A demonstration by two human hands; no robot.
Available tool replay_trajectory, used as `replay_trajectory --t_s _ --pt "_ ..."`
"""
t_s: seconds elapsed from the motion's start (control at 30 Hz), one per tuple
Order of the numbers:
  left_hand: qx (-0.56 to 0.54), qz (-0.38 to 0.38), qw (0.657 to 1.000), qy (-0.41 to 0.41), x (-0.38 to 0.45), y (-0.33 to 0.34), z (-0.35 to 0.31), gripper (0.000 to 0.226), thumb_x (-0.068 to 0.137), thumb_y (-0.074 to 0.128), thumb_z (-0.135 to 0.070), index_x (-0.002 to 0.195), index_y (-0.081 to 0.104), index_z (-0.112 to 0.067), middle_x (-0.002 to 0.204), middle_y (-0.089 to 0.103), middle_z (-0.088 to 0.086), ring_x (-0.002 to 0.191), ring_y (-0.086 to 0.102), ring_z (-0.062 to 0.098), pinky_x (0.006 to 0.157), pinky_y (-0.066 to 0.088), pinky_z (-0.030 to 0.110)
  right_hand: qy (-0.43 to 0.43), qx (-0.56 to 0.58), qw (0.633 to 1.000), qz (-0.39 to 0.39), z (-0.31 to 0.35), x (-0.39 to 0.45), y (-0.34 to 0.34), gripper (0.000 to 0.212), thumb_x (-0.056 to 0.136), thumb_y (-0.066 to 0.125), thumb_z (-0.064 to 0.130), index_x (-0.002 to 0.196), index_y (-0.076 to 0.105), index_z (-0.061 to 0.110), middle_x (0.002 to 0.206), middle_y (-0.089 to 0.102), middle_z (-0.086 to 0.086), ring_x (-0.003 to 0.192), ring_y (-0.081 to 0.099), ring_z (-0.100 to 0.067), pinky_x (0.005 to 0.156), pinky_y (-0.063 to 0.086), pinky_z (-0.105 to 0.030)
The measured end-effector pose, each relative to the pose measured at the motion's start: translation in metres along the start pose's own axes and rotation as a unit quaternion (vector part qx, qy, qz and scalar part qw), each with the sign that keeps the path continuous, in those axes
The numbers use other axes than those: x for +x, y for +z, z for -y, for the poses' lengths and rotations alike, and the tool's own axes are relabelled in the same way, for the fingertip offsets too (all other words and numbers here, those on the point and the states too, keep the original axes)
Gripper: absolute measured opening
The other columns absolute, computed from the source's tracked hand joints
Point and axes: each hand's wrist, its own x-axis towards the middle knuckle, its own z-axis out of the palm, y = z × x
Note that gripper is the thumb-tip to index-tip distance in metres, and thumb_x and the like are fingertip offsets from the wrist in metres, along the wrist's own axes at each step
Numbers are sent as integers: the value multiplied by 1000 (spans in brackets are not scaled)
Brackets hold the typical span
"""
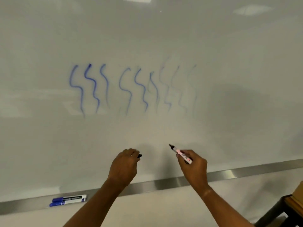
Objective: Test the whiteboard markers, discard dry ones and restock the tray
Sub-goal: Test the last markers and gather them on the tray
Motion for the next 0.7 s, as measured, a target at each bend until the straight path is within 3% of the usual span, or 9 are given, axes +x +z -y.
replay_trajectory --t_s 0.13,0.37,0.5,0.63,0.7 --pt "28 -55 997 34 37 -27 -9 20 68 81 -6 84 69 -5 91 69 9 68 67 27 57 55 32 -107 18 991 -79 61 72 -6 12 79 76 9 89 76 15 72 70 5 63 63 0 58 46 -12" --pt "56 -118 990 44 73 -51 -18 21 68 82 -6 84 69 -7 92 70 9 66 67 25 54 52 29 -237 -38 954 -180 138 180 -19 8 82 71 15 88 74 11 69 68 -2 59 61 -17 55 49 -34" --pt "59 -112 991 33 75 -48 -19 20 69 81 -7 83 67 -9 93 70 6 64 66 22 52 50 26 -251 -69 948 -185 144 207 -18 10 85 67 17 83 72 9 67 67 -4 57 59 -19 54 49 -39" --pt "62 -109 992 26 73 -40 -15 22 68 82 -8 85 69 -10 95 70 6 66 67 24 53 52 27 -293 -120 938 -138 129 198 -16 5 81 69 11 79 71 8 67 67 -7 58 60 -21 54 48 -36" --pt "64 -104 992 22 73 -37 -15 22 67 83 -7 84 69 -9 93 70 7 65 67 24 51 53 28 -272 -125 944 -141 112 187 -19 4 80 69 9 77 70 9 64 64 -5 56 58 -20 53 45 -34"
